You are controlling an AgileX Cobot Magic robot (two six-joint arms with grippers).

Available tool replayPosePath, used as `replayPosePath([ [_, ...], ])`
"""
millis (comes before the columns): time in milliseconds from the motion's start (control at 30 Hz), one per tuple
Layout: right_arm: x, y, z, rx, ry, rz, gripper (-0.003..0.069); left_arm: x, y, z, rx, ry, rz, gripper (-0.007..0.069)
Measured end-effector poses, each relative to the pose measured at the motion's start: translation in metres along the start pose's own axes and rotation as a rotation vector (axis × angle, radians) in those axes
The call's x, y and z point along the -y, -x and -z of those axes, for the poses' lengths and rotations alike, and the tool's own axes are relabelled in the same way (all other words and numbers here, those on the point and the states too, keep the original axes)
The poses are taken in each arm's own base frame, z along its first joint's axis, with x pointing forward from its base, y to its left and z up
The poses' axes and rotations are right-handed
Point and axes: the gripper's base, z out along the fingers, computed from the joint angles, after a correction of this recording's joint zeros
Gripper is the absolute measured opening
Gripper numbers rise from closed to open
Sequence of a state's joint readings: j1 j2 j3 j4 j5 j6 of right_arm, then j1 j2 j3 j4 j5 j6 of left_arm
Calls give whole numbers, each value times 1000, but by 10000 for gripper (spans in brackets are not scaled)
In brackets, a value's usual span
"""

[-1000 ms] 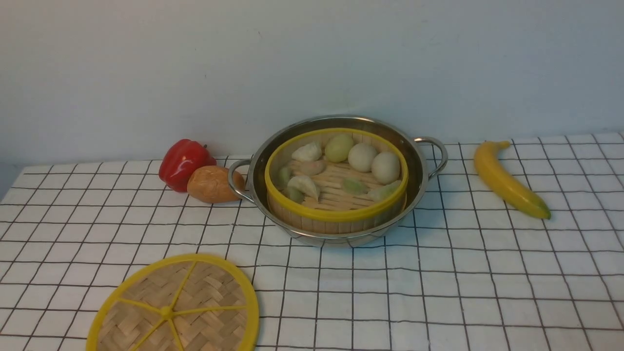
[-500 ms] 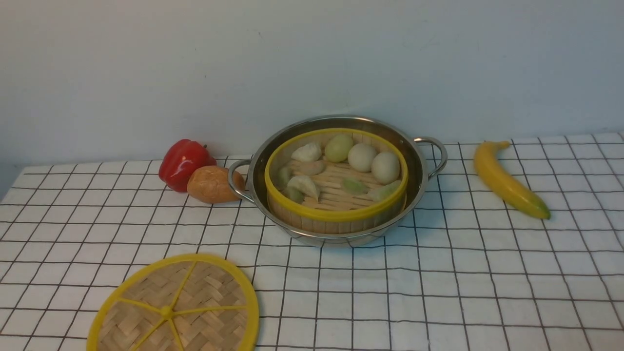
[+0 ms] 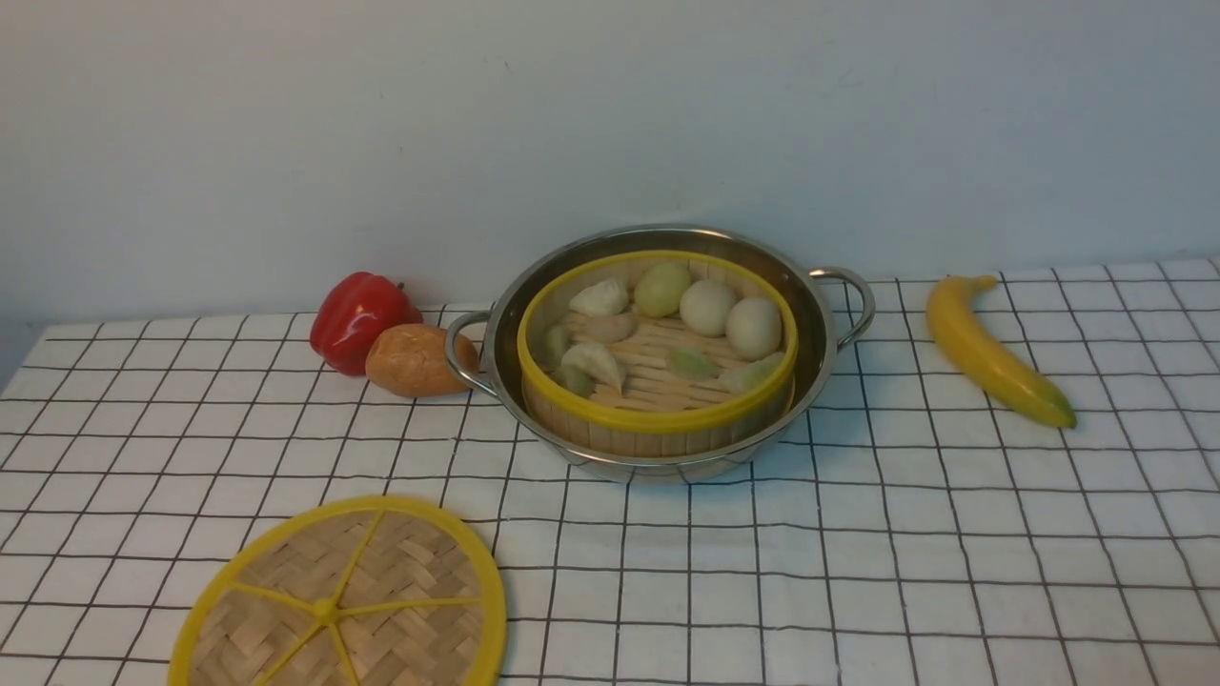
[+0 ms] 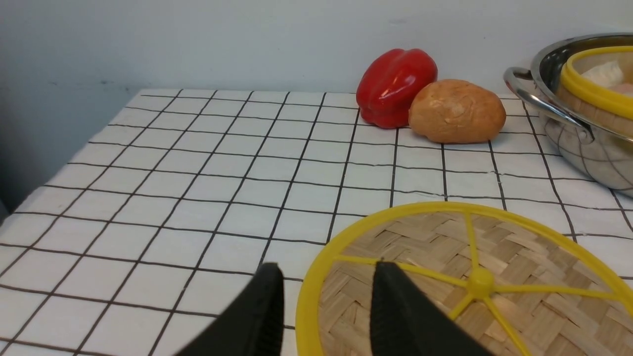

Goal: Place the steamer in the pot on the white tablecloth, and put the lid on the steamer.
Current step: 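Grasp the bamboo steamer lid lying on the table by its centre knob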

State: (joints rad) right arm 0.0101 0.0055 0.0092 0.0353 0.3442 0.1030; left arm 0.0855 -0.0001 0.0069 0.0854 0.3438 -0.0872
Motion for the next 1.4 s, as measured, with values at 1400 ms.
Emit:
replayPosePath([
  [1400, 0, 0, 0, 0, 0, 0, 240, 3, 50, 15, 540, -265, 756, 243],
])
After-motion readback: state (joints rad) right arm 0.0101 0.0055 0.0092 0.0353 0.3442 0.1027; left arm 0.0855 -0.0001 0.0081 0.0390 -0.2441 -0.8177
